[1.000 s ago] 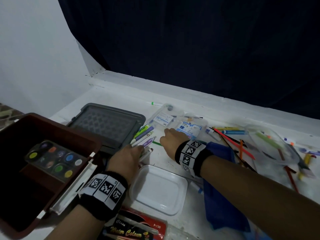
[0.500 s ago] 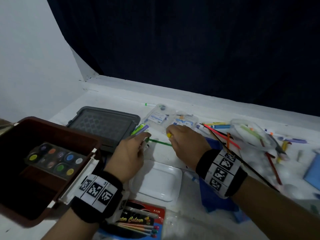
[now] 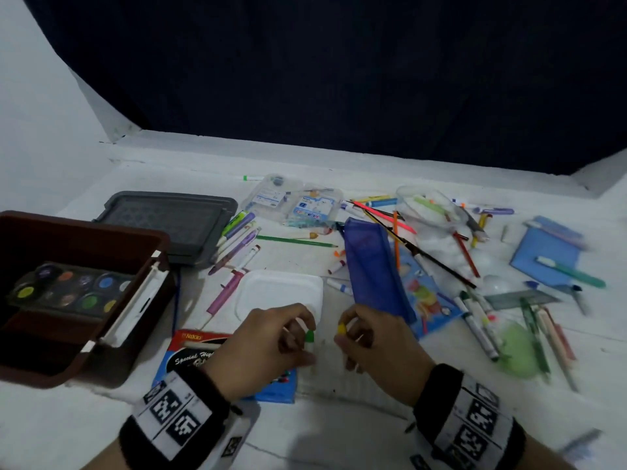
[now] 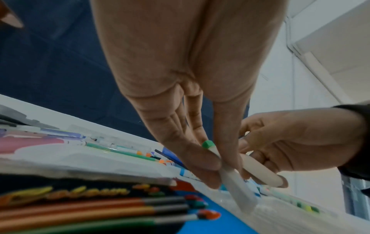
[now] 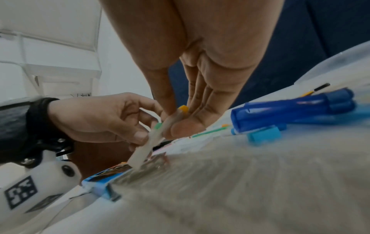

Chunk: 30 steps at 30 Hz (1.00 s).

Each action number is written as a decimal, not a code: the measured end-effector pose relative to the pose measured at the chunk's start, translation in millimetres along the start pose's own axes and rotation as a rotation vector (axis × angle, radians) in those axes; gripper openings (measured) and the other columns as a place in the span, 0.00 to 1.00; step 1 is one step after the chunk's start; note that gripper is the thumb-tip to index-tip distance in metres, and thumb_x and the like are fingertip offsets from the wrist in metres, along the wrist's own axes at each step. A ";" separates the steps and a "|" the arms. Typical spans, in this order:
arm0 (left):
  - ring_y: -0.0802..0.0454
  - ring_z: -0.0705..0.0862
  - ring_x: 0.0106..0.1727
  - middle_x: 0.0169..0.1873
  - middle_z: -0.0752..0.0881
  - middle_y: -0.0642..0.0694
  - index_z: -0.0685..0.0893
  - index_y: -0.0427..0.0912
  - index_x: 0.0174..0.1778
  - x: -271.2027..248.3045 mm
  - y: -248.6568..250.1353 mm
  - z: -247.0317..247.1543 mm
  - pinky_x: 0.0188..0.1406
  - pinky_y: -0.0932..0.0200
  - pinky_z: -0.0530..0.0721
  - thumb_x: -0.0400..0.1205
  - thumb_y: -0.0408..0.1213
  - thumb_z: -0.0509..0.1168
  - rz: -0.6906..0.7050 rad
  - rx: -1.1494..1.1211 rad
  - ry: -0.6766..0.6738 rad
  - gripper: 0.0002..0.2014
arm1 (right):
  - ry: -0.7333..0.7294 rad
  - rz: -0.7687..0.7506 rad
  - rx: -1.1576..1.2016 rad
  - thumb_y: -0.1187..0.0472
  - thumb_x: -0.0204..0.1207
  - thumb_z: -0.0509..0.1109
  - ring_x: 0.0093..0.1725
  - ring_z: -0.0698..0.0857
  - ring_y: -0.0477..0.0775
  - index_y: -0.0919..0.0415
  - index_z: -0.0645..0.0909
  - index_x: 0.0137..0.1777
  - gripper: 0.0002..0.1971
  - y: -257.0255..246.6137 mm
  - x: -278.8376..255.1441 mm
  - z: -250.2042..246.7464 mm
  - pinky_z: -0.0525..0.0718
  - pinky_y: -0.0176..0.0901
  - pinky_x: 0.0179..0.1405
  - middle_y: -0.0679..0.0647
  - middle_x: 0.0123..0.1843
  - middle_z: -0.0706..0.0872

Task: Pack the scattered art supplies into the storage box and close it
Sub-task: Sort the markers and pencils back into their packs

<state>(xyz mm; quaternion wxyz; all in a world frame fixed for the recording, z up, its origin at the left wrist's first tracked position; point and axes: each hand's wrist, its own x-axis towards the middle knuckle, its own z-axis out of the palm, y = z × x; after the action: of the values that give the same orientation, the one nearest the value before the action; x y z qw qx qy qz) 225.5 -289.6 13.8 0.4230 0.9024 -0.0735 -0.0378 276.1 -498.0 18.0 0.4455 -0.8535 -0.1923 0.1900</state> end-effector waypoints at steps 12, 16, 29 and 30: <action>0.53 0.78 0.61 0.57 0.81 0.56 0.85 0.58 0.66 -2.4 -2.5 13.5 0.57 0.56 0.78 0.79 0.57 0.70 -0.037 0.560 -0.091 0.20 | -0.044 0.007 -0.110 0.56 0.84 0.65 0.41 0.86 0.49 0.52 0.73 0.50 0.03 20.2 -5.9 29.9 0.85 0.38 0.41 0.51 0.43 0.86; 0.53 0.79 0.60 0.57 0.81 0.56 0.85 0.57 0.66 -5.0 -0.1 11.0 0.56 0.57 0.77 0.79 0.59 0.69 -0.047 0.590 -0.095 0.21 | -0.054 -0.002 -0.132 0.56 0.84 0.64 0.41 0.83 0.47 0.53 0.74 0.51 0.03 18.8 -6.1 29.6 0.83 0.37 0.43 0.50 0.44 0.85; 0.53 0.77 0.58 0.58 0.76 0.57 0.81 0.58 0.69 -17.4 -11.0 3.4 0.55 0.54 0.77 0.76 0.66 0.68 0.008 0.638 -0.161 0.28 | -0.038 0.033 -0.098 0.56 0.80 0.70 0.43 0.87 0.52 0.55 0.78 0.52 0.05 3.8 -3.3 42.5 0.89 0.48 0.47 0.53 0.45 0.87; 0.53 0.78 0.59 0.59 0.76 0.57 0.81 0.58 0.70 -17.2 -10.7 4.5 0.55 0.54 0.77 0.76 0.65 0.68 0.007 0.656 -0.165 0.28 | -0.043 0.027 -0.130 0.55 0.79 0.72 0.44 0.87 0.52 0.55 0.80 0.53 0.07 3.5 -2.9 42.9 0.88 0.49 0.50 0.52 0.47 0.87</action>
<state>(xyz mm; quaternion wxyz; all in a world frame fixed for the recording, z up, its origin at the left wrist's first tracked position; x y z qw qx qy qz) 209.0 -283.5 2.8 0.1031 0.9840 -0.1187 -0.0836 252.9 -471.8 -7.2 0.3824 -0.8787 -0.2024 0.2016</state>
